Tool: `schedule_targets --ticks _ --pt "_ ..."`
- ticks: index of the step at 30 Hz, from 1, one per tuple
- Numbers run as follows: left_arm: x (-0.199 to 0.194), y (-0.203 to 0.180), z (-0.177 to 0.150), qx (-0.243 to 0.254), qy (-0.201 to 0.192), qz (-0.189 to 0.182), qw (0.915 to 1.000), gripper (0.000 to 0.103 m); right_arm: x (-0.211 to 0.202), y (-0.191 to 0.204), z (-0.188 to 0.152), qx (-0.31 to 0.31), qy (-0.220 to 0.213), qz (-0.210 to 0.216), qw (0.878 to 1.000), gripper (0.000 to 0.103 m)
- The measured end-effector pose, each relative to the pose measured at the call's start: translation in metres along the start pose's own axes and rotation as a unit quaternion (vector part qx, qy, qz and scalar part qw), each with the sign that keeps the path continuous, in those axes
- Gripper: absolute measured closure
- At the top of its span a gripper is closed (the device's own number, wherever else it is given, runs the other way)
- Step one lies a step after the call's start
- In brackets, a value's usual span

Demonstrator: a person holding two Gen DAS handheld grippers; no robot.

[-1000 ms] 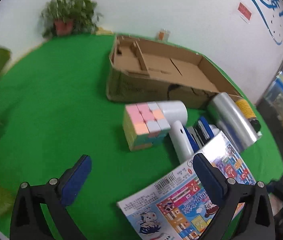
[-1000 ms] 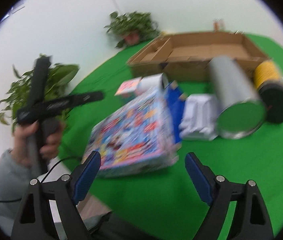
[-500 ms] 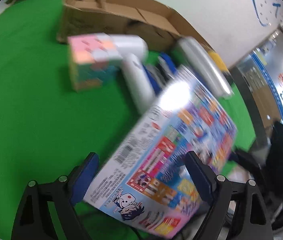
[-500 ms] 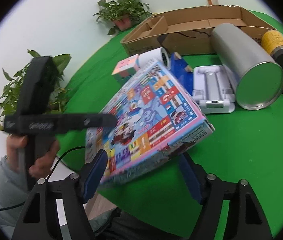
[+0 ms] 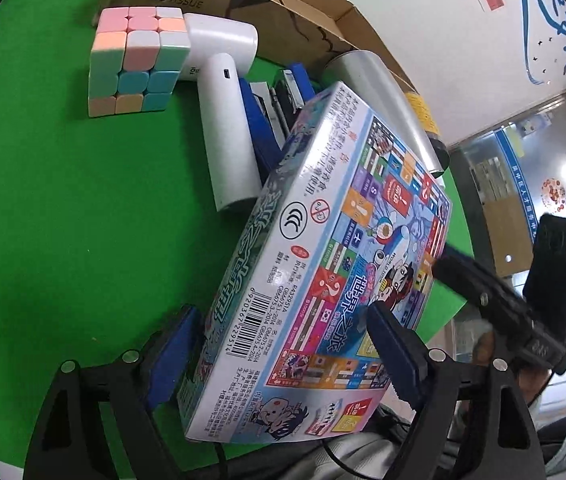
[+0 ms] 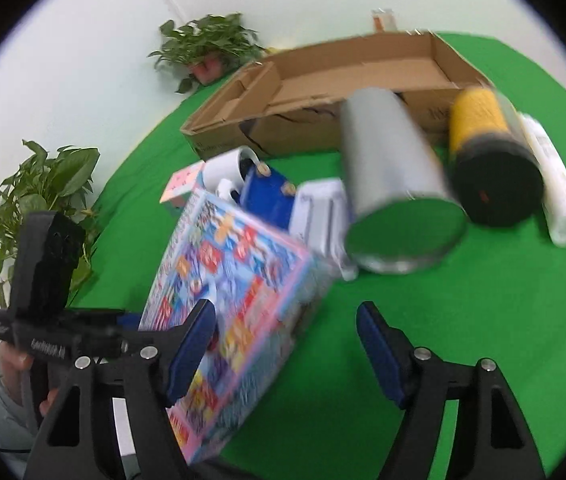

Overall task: Organize rigid objects
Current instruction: 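Grasp the colourful board-game box between both grippers, then lift the game box and lower it into the cardboard box, then release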

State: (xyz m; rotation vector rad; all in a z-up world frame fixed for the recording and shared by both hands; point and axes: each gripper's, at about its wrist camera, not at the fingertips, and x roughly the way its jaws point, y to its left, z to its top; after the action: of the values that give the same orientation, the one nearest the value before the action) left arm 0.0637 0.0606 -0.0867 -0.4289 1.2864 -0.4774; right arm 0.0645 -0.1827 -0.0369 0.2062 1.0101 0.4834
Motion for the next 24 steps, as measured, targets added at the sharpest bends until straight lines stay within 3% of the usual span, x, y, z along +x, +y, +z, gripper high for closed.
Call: schedule_targets --ticks 6,9,11,24 --pt "0.009 -0.015 -0.016 -0.011 0.022 0.001 0.9997 0.029 0.003 0.006 -0.044 0.031 0.073 0.007 0.997 0.030" --pt "0.014 -0.025 -0.018 0.000 0.026 -0.004 0.9997 0.035 0.009 0.017 -0.048 0.016 0.074 -0.002 0.997 0.030" --pt "0.012 -0.025 -0.016 -0.003 0.022 -0.003 0.9997 0.036 0.016 0.022 -0.048 0.001 0.079 -0.019 0.997 0.031" --pt "-0.012 -0.039 -0.004 0.036 -0.016 0.049 0.9980 0.038 0.022 0.029 -0.044 -0.026 0.067 -0.022 0.997 0.030"
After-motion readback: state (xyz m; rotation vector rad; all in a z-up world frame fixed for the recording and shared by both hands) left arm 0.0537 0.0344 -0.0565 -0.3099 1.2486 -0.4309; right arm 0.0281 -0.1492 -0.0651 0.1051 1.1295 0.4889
